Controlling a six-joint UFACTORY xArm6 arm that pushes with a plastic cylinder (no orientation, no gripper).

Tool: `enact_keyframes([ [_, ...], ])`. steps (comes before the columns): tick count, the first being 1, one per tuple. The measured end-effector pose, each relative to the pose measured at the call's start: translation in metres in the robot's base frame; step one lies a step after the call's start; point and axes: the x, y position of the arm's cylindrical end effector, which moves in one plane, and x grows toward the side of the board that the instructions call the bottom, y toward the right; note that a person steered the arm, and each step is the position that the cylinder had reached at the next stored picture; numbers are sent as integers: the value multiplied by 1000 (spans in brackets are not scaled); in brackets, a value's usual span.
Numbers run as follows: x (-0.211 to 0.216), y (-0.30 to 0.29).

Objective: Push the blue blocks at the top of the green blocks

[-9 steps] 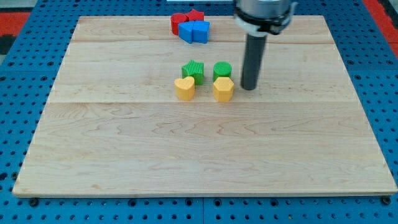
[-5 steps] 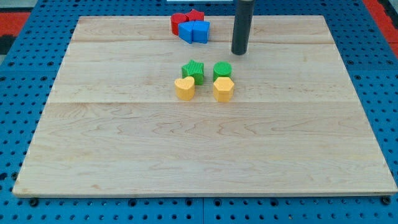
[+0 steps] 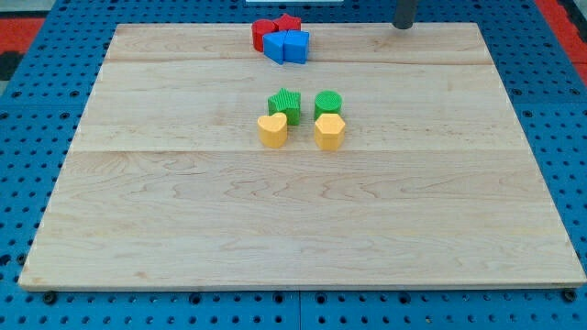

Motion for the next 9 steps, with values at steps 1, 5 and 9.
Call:
enact_keyframes([
  [1,0,-21],
  [5,1,-198],
  [9,78,-142],
])
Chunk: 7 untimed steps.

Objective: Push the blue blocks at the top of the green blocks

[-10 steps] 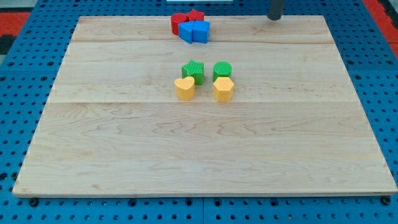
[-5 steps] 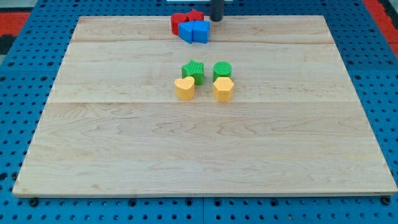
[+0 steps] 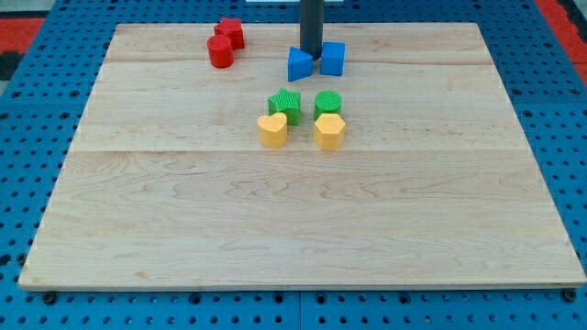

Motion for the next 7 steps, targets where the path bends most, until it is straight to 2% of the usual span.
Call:
enact_keyframes([
  [1,8,-7],
  [2,40,-6],
  [3,34,2],
  [4,2,-33],
  [5,-26,-21],
  [7,21,44],
])
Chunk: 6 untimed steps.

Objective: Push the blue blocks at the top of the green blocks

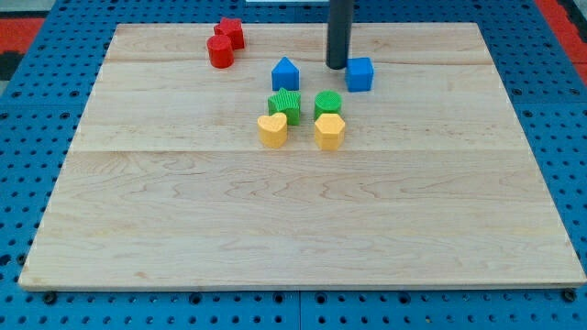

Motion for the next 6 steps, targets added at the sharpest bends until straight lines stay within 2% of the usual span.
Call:
enact_keyframes([
  [1,-18,6],
  [2,-30,45],
  [3,-2,82],
  [4,15,71],
  [5,15,15],
  [6,3,6],
])
